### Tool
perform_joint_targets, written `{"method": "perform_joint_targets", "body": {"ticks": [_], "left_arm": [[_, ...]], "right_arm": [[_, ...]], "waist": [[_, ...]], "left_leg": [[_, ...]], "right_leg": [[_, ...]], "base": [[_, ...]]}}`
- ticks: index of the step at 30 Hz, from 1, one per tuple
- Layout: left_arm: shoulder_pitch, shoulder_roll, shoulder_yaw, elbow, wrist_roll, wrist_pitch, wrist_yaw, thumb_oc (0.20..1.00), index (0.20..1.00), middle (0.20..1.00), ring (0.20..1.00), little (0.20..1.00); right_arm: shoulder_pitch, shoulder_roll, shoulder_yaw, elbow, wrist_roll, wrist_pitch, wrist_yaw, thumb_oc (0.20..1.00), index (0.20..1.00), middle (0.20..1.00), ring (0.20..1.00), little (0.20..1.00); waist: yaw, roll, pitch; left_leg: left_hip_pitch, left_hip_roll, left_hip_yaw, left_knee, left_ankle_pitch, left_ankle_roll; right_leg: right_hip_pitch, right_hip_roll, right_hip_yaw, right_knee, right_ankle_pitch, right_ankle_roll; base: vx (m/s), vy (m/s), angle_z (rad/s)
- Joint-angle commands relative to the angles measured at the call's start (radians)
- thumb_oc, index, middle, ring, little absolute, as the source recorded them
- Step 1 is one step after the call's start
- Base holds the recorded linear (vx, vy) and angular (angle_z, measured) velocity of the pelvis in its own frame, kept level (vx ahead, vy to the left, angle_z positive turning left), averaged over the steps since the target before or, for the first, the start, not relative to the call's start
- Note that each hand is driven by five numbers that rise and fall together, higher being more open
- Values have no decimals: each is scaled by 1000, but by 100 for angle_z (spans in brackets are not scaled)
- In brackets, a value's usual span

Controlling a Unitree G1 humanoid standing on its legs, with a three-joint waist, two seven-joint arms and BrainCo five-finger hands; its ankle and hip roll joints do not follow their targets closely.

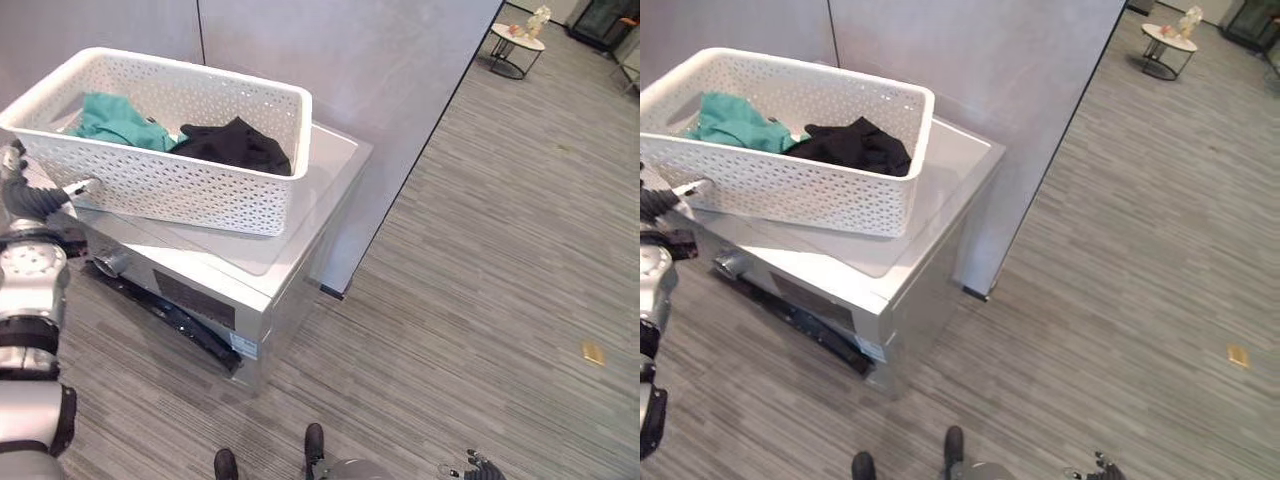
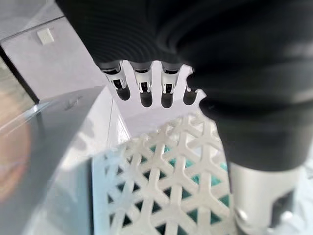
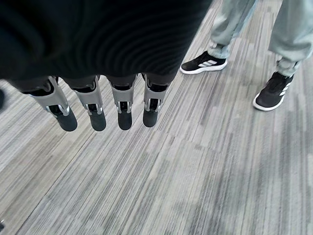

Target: Grab the laundry basket,head to the washer,open it,put in the laundry and shut it.

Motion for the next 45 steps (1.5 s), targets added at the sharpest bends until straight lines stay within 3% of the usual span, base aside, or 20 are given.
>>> {"method": "perform_joint_targets", "body": {"ticks": [1,5,14,19,23,24,27,28,35,45], "left_arm": [[-150,33,-19,51,4,-15,22,1000,1000,1000,1000,1000],[-234,43,-69,145,45,8,29,1000,1000,1000,1000,1000],[-291,26,-94,179,65,22,48,1000,1000,1000,1000,1000],[-255,-33,-59,168,112,35,113,1000,1000,1000,1000,1000],[-12,-83,72,-119,123,-16,158,1000,1000,1000,1000,1000],[159,-109,174,-291,125,-46,167,1000,1000,1000,1000,1000],[329,-154,285,-442,129,-61,168,1000,1000,1000,1000,1000],[441,-180,352,-519,125,-82,155,1000,1000,1000,1000,1000],[653,-259,487,-631,119,-93,129,1000,1000,1000,1000,1000],[814,-377,558,-552,128,-60,113,1000,1000,1000,1000,1000]], "right_arm": [[-29,-24,36,-15,12,-31,-3,1000,1000,1000,1000,1000],[-19,-24,56,-14,9,-34,-2,1000,1000,1000,1000,1000],[-21,-40,76,-73,-6,-38,-4,1000,1000,1000,1000,1000],[-18,-10,96,-44,-10,-40,-11,1000,1000,1000,1000,1000],[-19,17,54,28,-28,-28,-27,1000,1000,1000,1000,1000],[-19,29,25,45,-31,-24,-25,1000,1000,1000,1000,1000],[-18,29,8,49,-32,-19,-24,1000,1000,1000,1000,1000],[-23,34,-11,53,-40,-13,-22,1000,1000,1000,1000,1000],[-70,31,-20,110,-47,0,-24,1000,1000,1000,1000,1000],[-69,16,-11,112,-86,7,6,1000,1000,1000,1000,1000]], "waist": [[6,42,45],[3,32,44],[-6,11,34],[9,2,32],[59,20,35],[90,28,38],[107,37,35],[136,38,31],[192,53,7],[210,73,-12]], "left_leg": [[137,60,21,10,-146,-23],[141,68,25,10,-149,-28],[130,76,26,10,-145,-31],[133,69,12,10,-139,-30],[139,61,-23,10,-142,-22],[141,58,-41,10,-144,-17],[147,56,-54,10,-147,-13],[152,52,-64,10,-150,-8],[159,38,-105,10,-148,1],[216,4,-108,13,-164,27]], "right_leg": [[-44,-86,27,5,22,143],[-39,-80,25,5,19,145],[-50,-74,24,5,27,146],[-38,-87,14,5,28,142],[-3,-109,-10,5,15,136],[14,-118,-27,5,9,133],[29,-124,-40,5,5,131],[41,-128,-45,5,4,129],[79,-142,-79,5,0,124],[128,-163,-69,5,-4,120]], "base": [[11,-28,-12],[14,-25,-11],[-7,-7,0],[-11,-15,0],[2,26,9],[-17,36,28],[-23,28,21],[-5,27,33],[-49,47,29],[-10,52,2]]}}
